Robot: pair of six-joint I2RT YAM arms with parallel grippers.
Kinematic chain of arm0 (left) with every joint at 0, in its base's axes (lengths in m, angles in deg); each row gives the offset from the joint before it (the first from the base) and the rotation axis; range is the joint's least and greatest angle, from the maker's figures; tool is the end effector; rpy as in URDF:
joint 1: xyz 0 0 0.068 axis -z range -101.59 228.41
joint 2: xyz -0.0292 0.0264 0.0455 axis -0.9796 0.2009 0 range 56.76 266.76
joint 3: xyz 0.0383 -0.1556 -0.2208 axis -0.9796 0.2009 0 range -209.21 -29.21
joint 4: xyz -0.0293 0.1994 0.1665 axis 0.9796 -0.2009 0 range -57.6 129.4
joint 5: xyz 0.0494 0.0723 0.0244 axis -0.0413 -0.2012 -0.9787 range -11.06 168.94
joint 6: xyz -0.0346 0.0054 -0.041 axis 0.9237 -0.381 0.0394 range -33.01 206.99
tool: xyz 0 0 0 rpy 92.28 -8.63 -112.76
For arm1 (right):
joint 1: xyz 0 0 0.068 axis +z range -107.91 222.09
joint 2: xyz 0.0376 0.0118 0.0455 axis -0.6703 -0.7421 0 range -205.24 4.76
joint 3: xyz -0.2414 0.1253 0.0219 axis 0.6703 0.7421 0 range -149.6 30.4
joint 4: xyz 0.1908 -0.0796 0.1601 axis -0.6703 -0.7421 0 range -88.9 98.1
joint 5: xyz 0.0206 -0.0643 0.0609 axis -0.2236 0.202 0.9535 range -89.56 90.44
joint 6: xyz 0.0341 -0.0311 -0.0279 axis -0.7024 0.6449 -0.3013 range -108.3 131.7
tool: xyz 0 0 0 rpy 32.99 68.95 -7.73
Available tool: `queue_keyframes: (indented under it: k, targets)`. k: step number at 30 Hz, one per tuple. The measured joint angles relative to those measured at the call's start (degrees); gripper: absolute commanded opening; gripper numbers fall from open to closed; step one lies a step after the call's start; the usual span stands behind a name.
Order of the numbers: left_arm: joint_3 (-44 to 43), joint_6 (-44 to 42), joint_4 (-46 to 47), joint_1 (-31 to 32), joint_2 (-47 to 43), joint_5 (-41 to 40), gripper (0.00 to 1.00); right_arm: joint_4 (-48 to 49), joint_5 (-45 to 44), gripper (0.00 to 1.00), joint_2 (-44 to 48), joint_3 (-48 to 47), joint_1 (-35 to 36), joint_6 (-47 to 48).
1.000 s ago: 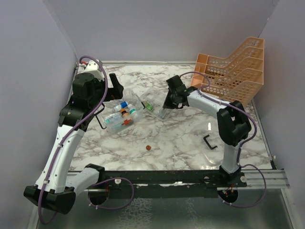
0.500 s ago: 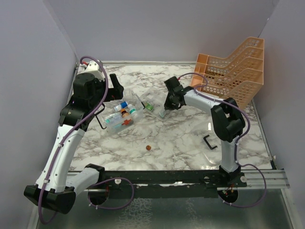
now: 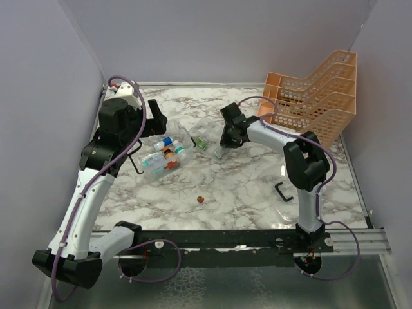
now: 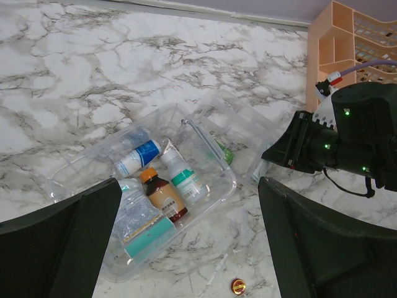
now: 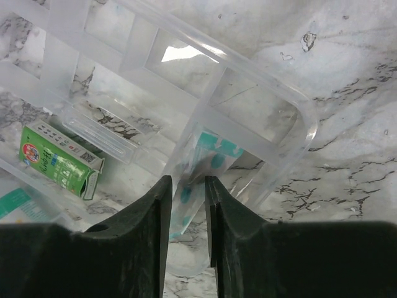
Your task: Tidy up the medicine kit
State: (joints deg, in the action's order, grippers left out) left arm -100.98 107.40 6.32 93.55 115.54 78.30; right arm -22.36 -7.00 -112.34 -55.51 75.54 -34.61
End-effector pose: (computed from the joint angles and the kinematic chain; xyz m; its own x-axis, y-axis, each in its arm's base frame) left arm 0.2041 -0.0548 0.4151 -0.3983 -0.2533 -0.8816 0.1195 0.9386 -0.3237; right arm 0.3636 0.2348 0.1767 -0.8654 0.2876 -0.4104 0.1888 0.9457 0.2646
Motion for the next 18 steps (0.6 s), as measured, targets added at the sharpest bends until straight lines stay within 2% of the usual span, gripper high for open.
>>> queue_keyframes:
  k: [3, 8, 13, 18]
  targets:
    - [0.00, -0.02, 0.00, 0.00, 0.00, -0.02, 0.96, 0.04, 0.07, 0.35, 0.24, 0.09, 0.07, 1.22]
    - [0.17, -0.04, 0.00, 0.00, 0.00, -0.02, 0.96, 0.02, 0.37, 0.34, 2.49, 0.68, 0.24, 3.58]
    - [0.31, -0.04, 0.00, 0.00, 0.00, -0.02, 0.96, 0.02, 1.14, 0.21, 4.07, 0.68, 0.24, 5.11]
    - [0.31, -0.04, 0.00, 0.00, 0.00, -0.02, 0.96, 0.04, 2.99, 0.15, 4.04, 0.72, 0.26, 5.66]
